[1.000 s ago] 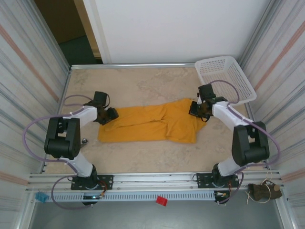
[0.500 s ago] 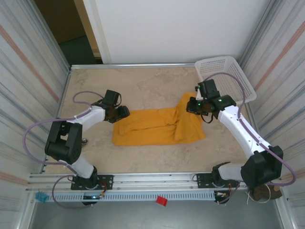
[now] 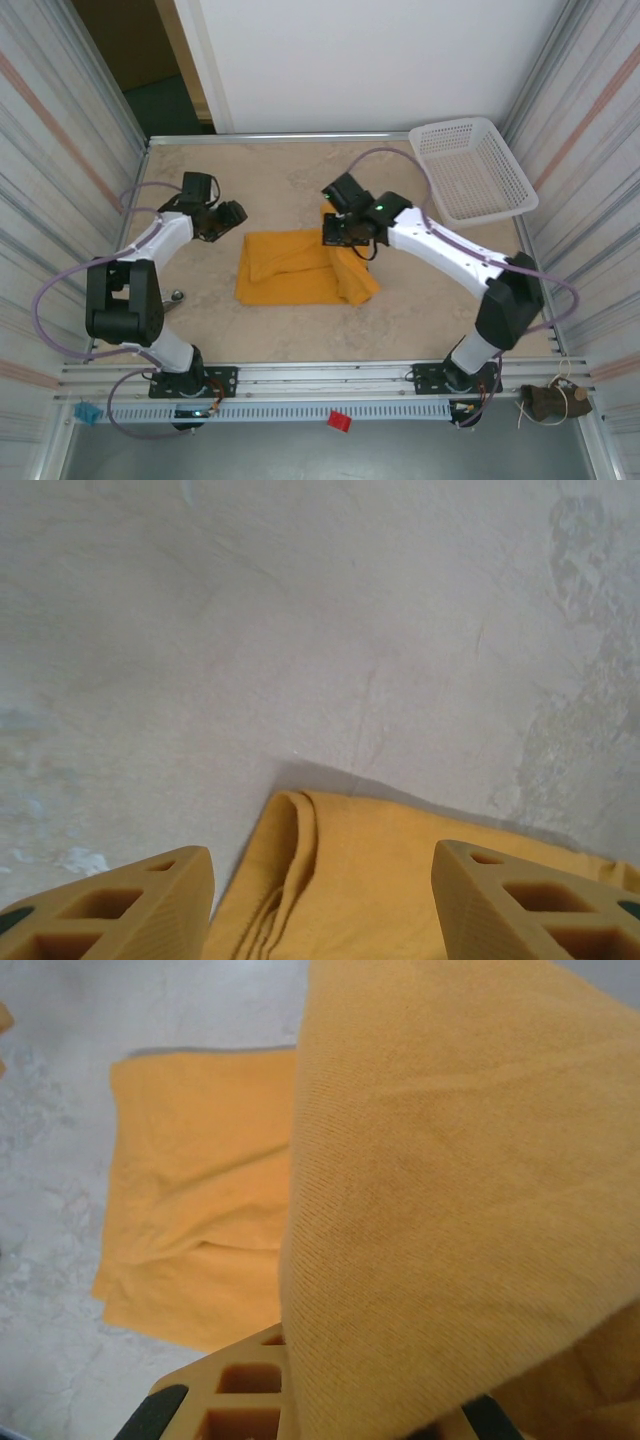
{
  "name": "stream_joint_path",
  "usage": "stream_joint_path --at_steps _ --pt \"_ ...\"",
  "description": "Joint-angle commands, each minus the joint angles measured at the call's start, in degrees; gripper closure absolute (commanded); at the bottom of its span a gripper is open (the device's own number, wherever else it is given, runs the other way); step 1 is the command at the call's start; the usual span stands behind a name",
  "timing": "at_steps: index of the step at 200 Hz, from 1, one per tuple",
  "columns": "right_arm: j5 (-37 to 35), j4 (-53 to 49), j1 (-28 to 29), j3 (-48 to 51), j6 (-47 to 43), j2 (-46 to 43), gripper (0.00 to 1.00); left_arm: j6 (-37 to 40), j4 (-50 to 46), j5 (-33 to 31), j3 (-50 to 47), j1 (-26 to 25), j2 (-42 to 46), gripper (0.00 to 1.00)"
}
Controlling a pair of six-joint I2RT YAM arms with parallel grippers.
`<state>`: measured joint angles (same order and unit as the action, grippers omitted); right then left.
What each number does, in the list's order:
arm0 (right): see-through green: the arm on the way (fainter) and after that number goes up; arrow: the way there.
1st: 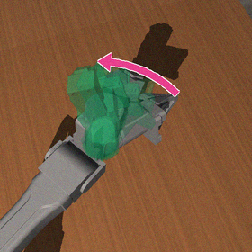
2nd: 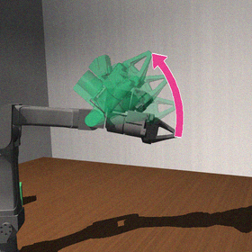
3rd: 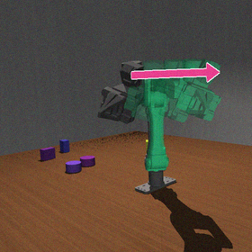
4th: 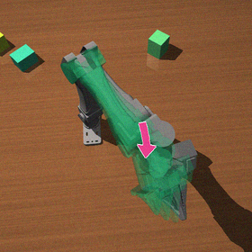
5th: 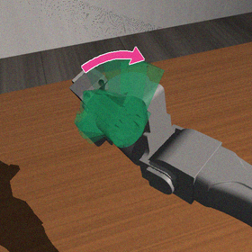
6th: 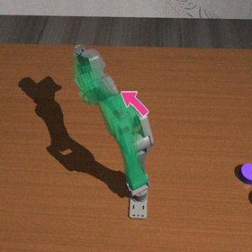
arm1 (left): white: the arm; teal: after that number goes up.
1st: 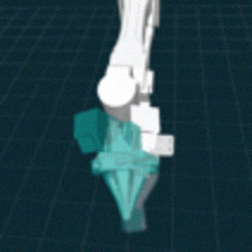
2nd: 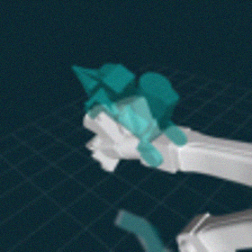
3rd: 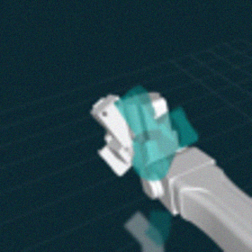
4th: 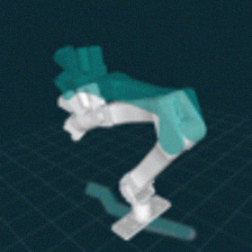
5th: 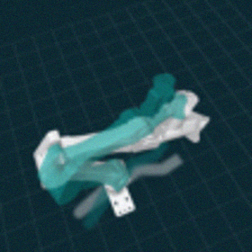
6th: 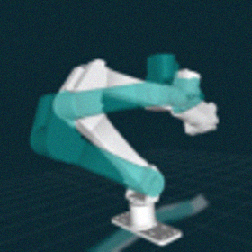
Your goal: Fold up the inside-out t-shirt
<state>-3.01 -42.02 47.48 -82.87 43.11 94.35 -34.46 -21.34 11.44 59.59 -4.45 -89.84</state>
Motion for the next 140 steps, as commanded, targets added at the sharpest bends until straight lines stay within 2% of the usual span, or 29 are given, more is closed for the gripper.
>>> stream_joint_path --at_steps 1,66,90,110,116,129,135,140 --pt "-4.5 0.3 3.1 -4.4 4.8 4.4 1.00 1.1 -1.2 3.3 2.9 1.5 1.1 0.40" --pt "-5.2 0.4 6.5 -16.9 11.0 18.1 1.00 0.8 -1.1 5.8 3.6 3.7 0.9 0.40" --pt "-3.4 1.1 7.3 -20.7 13.9 23.7 1.00 0.5 -0.4 6.7 2.9 4.8 1.0 0.40" --pt "1.0 4.4 8.0 -24.0 14.6 28.6 1.00 0.4 0.0 7.5 2.6 6.2 0.7 0.40" --pt "2.7 5.7 8.4 -26.6 13.9 30.0 0.93 0.4 0.1 7.8 2.6 6.7 0.6 0.40" --pt "10.8 12.6 9.3 -28.2 8.8 32.0 0.55 0.5 0.5 8.8 2.5 7.8 0.2 0.40" --pt "13.9 14.9 9.8 -28.9 7.1 32.1 0.43 0.7 0.6 9.6 2.4 8.6 -0.2 0.40" --pt "16.3 16.0 10.1 -29.3 5.7 32.0 0.36 0.9 0.6 10.3 2.5 9.2 -0.5 0.40"
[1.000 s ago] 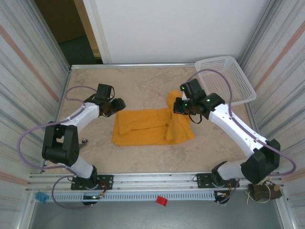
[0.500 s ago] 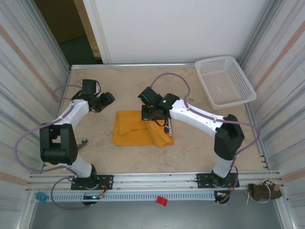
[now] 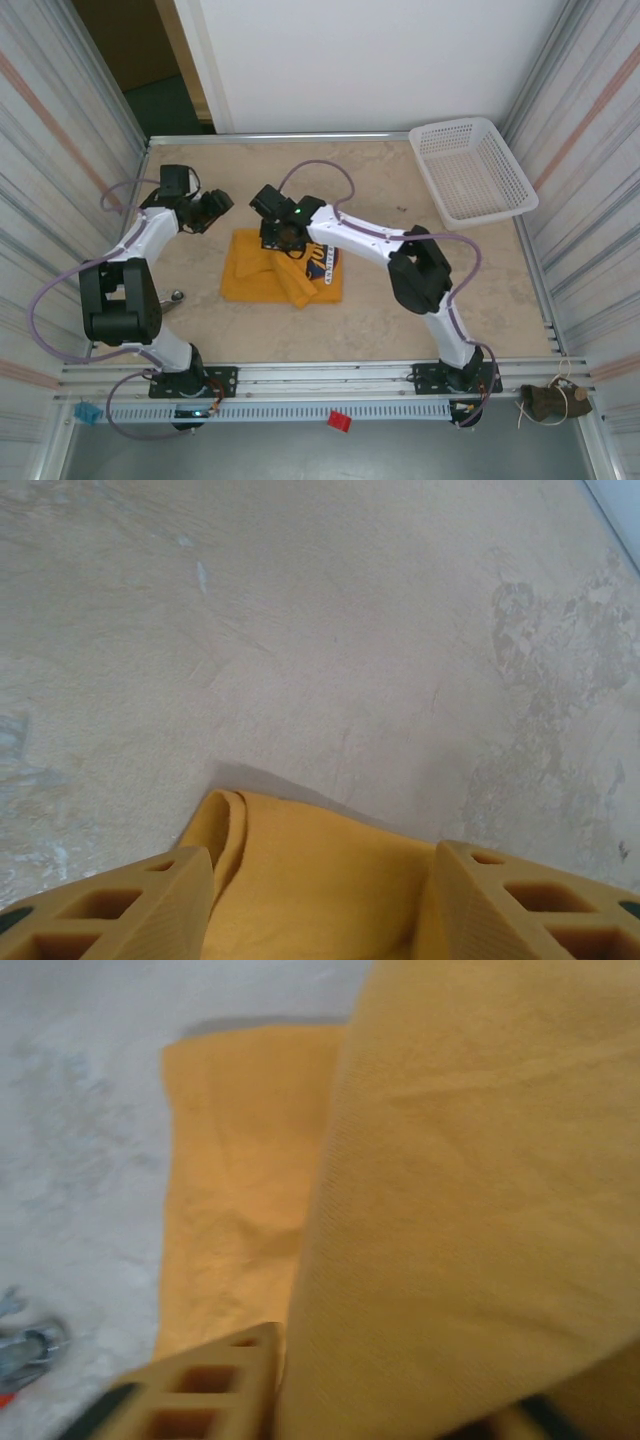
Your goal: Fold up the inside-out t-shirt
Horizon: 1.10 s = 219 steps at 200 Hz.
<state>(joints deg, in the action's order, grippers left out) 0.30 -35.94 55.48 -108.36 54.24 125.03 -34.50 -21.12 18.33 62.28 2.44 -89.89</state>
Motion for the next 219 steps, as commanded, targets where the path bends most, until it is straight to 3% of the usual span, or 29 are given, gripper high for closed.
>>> stream_joint_path --at_steps 1,9,31,69,93,118,144,184,190,206,219 --pt "13.7 10.5 2.2 -3.7 -5.9 1.1 0.35 1.0 0.4 3.6 -0.1 2.5 -0.6 0.40" --pt "17.5 13.6 2.4 -3.3 -8.2 -0.2 0.30 1.4 0.4 4.7 -0.1 3.5 -1.1 0.40" --pt "17.2 13.9 2.0 1.3 -11.3 -8.1 0.21 2.1 0.7 6.9 0.0 6.3 -2.3 0.40" --pt "10.3 13.2 -1.8 18.4 -11.5 -23.9 0.22 4.9 -1.1 9.0 1.3 6.4 -1.2 0.40" --pt "6.6 13.9 -4.5 27.9 -8.1 -28.8 0.25 4.9 -1.4 8.8 -1.1 3.9 2.1 0.40" --pt "6.1 15.8 -5.4 31.1 -6.4 -27.4 0.24 4.1 -1.2 6.4 -5.8 0.6 6.8 0.40" --pt "8.1 15.7 -5.2 27.6 -6.7 -21.0 0.22 2.4 -0.1 4.9 -10.7 -0.1 10.7 0.39" --pt "9.7 16.6 -3.5 22.4 -6.5 -11.7 0.21 2.3 -1.4 3.8 -10.5 -0.1 11.8 0.39" --pt "10.7 16.6 -3.2 21.4 -6.8 -10.6 0.25 2.2 -1.4 3.6 -10.2 0.0 11.8 0.39" --pt "12.3 17.5 -1.8 20.0 -7.4 -9.5 0.63 2.0 -1.5 3.6 -9.0 0.4 11.2 0.39" --pt "12.6 17.7 0.2 19.7 -8.6 -10.0 0.88 1.9 -1.5 3.9 -7.7 0.7 10.3 0.39"
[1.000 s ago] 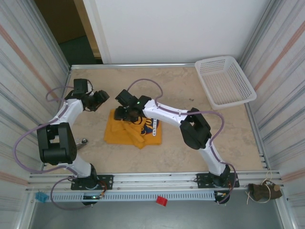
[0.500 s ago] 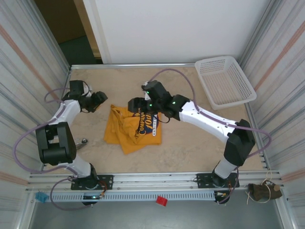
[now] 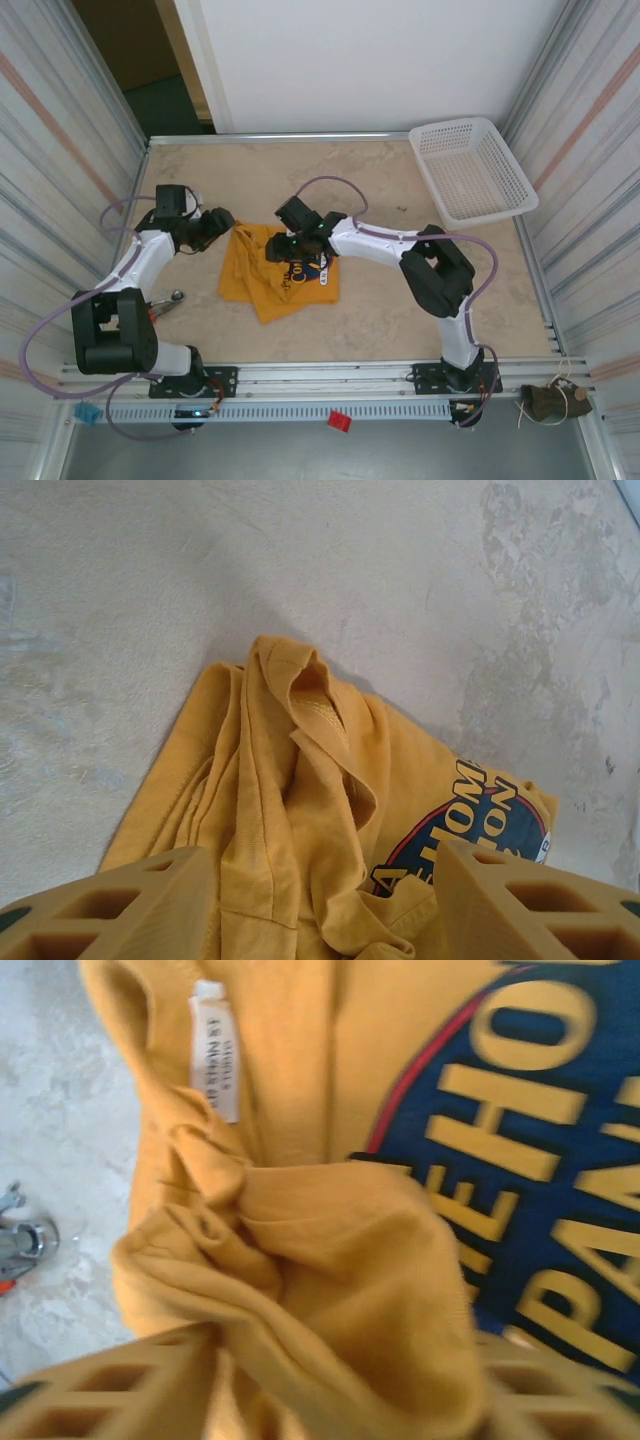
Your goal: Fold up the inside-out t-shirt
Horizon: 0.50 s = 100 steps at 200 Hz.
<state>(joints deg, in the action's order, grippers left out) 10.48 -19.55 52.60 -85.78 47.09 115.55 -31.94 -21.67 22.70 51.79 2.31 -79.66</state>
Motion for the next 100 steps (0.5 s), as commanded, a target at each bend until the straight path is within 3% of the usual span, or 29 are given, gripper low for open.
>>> stream_joint_path --at_steps 1,11,19,25,38,45,70,100 --pt "2.4 1.3 3.2 -2.9 -1.5 -0.6 0.90 -0.6 -1.0 -0.5 2.9 0.9 0.0 0.39" --pt "2.7 0.6 4.9 -3.2 -2.6 -0.9 0.96 -0.2 -1.3 -0.4 4.1 1.1 -0.8 0.39" --pt "3.4 0.0 6.4 -3.1 -3.6 -1.0 0.91 0.1 -1.5 -0.4 5.4 1.2 -1.6 0.39" --pt "4.1 -0.3 7.5 -2.9 -4.0 -0.9 0.81 0.4 -1.8 -0.3 6.2 1.3 -2.3 0.39" --pt "6.0 -1.3 9.9 -2.8 -5.7 -0.7 0.47 0.9 -2.2 -0.1 7.9 1.4 -3.7 0.39" --pt "7.4 -2.3 10.7 -2.9 -6.8 -0.9 0.39 1.2 -2.5 -0.1 8.7 1.4 -4.4 0.39" --pt "4.8 -3.5 10.5 2.9 -8.9 -8.8 0.33 2.5 -3.9 0.3 10.5 1.6 -5.7 0.39" --pt "-2.0 -7.8 1.5 13.0 -8.0 -21.6 0.31 2.7 -4.4 1.1 7.3 1.1 -2.6 0.39"
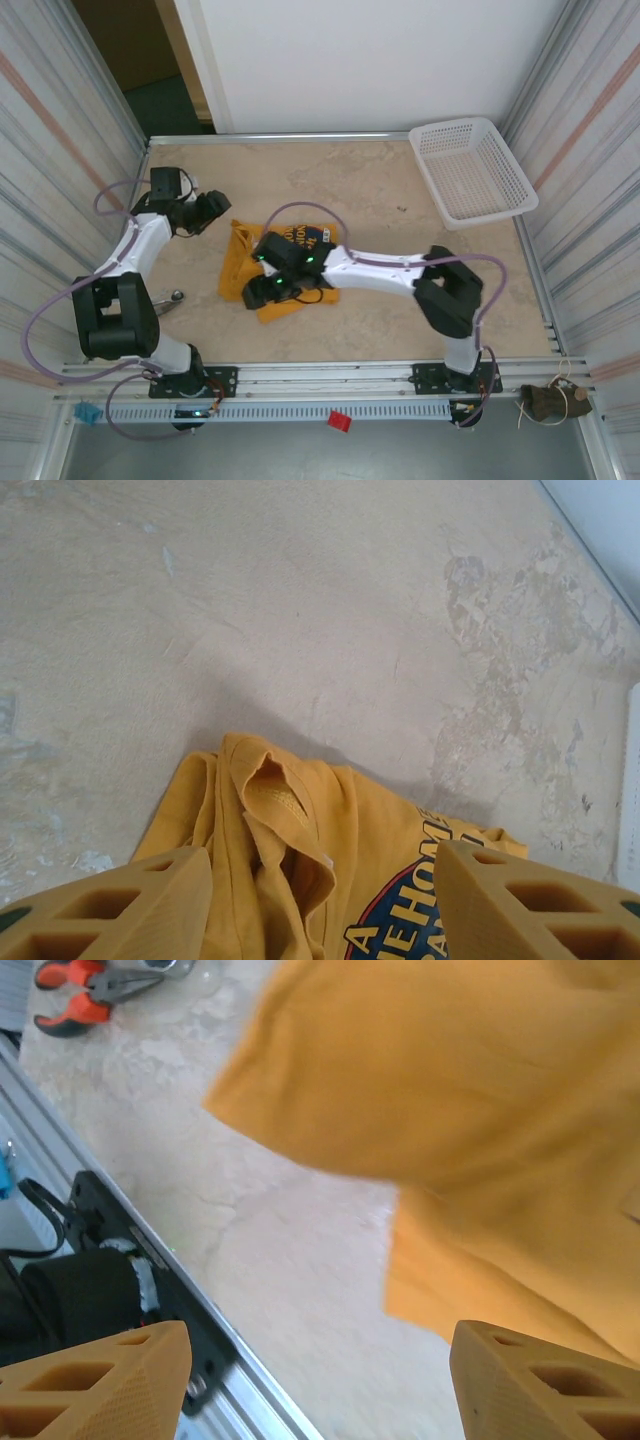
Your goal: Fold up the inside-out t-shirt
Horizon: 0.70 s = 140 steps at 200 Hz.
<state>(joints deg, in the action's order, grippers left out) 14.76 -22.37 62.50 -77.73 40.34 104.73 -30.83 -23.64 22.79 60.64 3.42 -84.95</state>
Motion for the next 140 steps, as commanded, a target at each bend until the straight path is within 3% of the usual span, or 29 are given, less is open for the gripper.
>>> stream_joint_path --at_steps 1,36,60,88,119,133,136,140 --pt "-6.5 -5.1 -8.8 5.3 -1.2 -11.1 0.31 1.6 -2.5 1.0 -1.8 -0.1 2.9 0.39" --pt "-8.5 -7.6 -20.4 12.3 -2.4 -15.6 0.29 -1.2 -3.1 -2.5 -12.4 -6.1 13.9 0.39" --pt "-4.4 -5.9 -25.3 12.8 -3.9 -12.2 0.29 -5.4 -3.1 -7.1 -20.4 -12.0 22.7 0.39" --pt "-0.7 -4.1 -26.9 8.6 -5.6 -5.3 0.29 -10.3 -0.7 -11.0 -26.1 -17.9 30.4 0.36" --pt "0.9 -3.3 -27.8 2.4 -5.4 3.4 0.29 -13.4 0.5 -13.0 -28.9 -21.3 29.6 0.36" --pt "1.7 -3.1 -28.5 0.3 -5.0 6.6 0.30 -14.5 0.7 -15.1 -30.1 -23.2 28.5 0.43" --pt "1.9 -3.0 -28.6 0.0 -4.9 7.3 0.30 -14.9 0.6 -15.7 -30.5 -23.5 28.3 0.47" --pt "2.0 -2.7 -28.8 -0.2 -4.8 7.9 0.31 -15.6 0.4 -16.6 -31.0 -23.8 28.0 0.60"
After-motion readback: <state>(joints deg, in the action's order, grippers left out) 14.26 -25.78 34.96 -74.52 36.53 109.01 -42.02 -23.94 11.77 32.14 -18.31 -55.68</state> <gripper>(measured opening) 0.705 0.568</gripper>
